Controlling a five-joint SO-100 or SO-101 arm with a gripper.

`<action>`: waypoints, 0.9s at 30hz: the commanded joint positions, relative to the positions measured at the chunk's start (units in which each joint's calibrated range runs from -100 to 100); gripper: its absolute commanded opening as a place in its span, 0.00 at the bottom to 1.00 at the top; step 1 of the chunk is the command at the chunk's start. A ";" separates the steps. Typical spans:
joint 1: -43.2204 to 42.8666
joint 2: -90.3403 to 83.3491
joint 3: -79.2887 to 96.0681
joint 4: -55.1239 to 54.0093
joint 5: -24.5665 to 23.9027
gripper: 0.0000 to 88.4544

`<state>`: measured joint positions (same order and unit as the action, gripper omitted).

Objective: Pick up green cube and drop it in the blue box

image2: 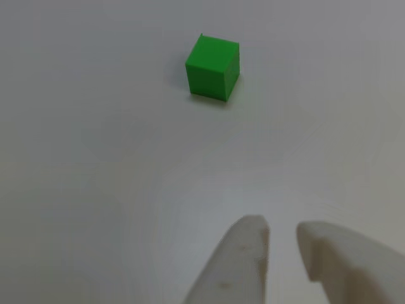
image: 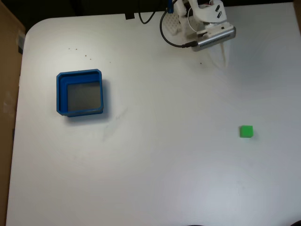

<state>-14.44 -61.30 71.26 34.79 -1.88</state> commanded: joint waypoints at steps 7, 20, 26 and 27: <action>-0.30 12.36 -18.15 -0.72 0.29 0.13; -0.66 28.16 -33.95 -0.72 0.00 0.32; -0.74 36.94 -42.90 -0.72 -0.05 0.32; -0.74 37.94 -43.71 -0.72 -0.05 0.32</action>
<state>-14.86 -25.26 33.66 34.79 -1.78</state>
